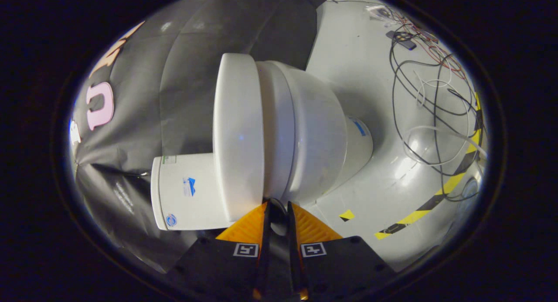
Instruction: Open the toilet lid.
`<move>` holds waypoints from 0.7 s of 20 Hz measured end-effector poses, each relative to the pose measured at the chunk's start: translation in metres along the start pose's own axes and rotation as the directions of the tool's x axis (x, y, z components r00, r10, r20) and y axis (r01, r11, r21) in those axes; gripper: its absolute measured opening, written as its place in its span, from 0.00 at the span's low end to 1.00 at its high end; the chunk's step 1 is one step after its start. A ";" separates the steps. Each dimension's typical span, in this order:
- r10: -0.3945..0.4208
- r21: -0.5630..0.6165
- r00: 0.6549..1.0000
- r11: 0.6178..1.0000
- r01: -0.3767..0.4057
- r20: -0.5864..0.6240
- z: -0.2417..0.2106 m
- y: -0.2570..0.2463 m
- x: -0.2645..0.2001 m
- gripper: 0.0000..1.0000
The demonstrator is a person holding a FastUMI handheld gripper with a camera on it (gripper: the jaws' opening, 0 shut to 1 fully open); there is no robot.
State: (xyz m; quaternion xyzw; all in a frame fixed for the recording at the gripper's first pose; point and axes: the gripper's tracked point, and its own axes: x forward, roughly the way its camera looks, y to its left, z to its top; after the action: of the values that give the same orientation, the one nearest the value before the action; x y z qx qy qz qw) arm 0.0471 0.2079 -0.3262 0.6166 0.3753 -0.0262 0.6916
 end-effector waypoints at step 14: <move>-0.036 -0.105 0.999 0.994 0.037 0.013 0.001 0.024 -0.012 0.02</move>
State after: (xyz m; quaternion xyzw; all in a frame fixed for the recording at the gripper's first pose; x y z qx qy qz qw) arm 0.0504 0.2076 -0.2999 0.5720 0.3837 -0.0224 0.7246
